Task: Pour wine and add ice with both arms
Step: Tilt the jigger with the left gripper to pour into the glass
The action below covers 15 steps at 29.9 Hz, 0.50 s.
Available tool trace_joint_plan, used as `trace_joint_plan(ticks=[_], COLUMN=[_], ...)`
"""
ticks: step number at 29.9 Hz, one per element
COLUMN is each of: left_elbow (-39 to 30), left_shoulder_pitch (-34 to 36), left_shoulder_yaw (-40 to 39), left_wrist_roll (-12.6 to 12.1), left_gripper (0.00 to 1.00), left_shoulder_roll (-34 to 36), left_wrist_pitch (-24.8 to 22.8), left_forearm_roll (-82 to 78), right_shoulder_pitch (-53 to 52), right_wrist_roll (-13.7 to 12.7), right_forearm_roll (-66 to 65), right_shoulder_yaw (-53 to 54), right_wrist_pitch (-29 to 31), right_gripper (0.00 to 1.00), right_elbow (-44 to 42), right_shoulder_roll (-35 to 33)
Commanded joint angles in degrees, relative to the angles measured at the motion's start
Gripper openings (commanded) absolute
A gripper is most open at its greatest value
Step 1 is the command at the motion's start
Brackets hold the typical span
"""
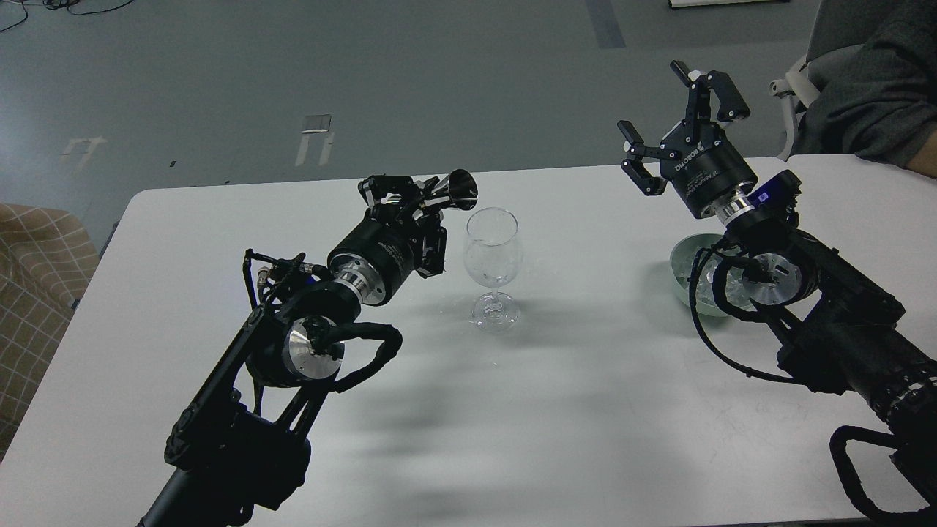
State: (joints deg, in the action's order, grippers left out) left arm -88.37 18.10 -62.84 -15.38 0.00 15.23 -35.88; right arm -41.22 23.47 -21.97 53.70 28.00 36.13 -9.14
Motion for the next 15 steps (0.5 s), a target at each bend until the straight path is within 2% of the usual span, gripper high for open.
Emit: trace_joint_plan(ticks=[1,15], left_elbow=[0.0,0.0], left_shoulder_pitch=[0.0,1.0], left_shoulder_yaw=[0.0,3.2], left_wrist_roll=[0.0,0.6], left_gripper=[0.0,0.0], left_shoulder_roll=[0.0,0.0], left_wrist_pitch=[0.0,-0.1], left_forearm_roll=[-0.9,-5.6], right_shoulder_pitch=[0.3,0.3], right_wrist_roll=[0.0,0.0], right_forearm_roll=[0.0,0.0], right_shoulder_yaw=[0.1,0.1], right_wrist_pitch=[0.0,0.0], right_gripper=[1.0,1.0], right_elbow=[0.0,0.0], right_shoulder_roll=[0.1,0.1])
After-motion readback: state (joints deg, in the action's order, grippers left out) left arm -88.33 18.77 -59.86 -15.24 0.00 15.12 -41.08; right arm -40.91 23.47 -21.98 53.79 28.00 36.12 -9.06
